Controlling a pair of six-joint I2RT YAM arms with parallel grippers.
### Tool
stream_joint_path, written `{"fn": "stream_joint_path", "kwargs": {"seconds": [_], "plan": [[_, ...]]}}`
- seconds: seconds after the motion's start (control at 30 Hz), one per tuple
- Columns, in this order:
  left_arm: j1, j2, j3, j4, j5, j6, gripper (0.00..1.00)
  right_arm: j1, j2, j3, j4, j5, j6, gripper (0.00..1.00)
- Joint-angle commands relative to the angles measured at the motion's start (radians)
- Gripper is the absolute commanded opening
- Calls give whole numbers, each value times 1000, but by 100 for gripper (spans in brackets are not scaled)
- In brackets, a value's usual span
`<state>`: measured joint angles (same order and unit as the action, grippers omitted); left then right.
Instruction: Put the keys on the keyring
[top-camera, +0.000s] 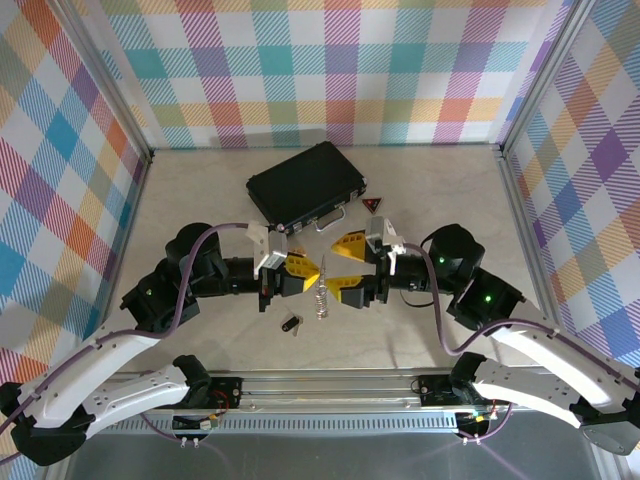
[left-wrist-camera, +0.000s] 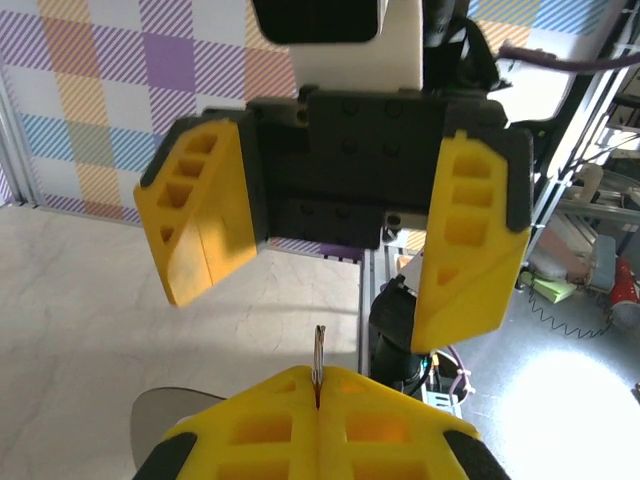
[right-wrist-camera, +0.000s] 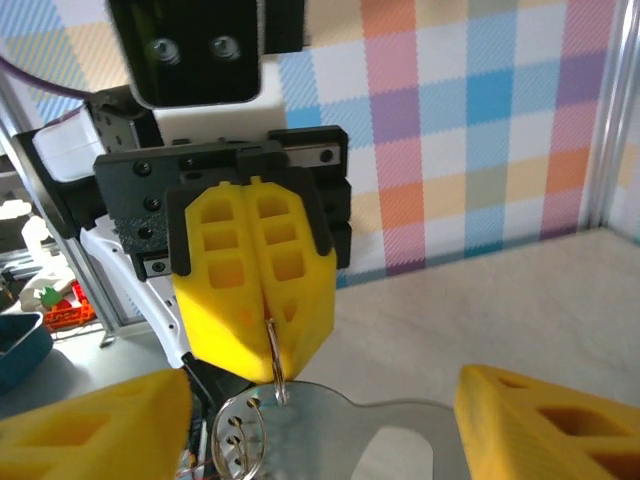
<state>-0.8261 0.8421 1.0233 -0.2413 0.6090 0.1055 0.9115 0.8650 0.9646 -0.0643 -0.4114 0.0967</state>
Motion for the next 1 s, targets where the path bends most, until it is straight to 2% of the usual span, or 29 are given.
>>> {"fn": "stream_joint_path", "kwargs": {"seconds": [0.0,0.23,0.37,0.47,0.67,0.97], "plan": [[6,-33,-25,-4,-25,15,0,-19,4,61,-165,38,81,79],[4,-84,-80,-28,-58,0,0,-129,22,38,-219,0,215,90],[5,-116,-104,-80,-114,-12,0,-221,118,34,-313,-15,278,99],[5,-147,-135,-80,-145,-36,0,-227,211,16,-321,-39,293,100],[7,-219,-198,-79,-200,-75,0,-194,412,-14,-286,-47,309,96],[6,-315,-250,-80,-190,-147,0,-83,730,86,-303,-64,288,84]]}}
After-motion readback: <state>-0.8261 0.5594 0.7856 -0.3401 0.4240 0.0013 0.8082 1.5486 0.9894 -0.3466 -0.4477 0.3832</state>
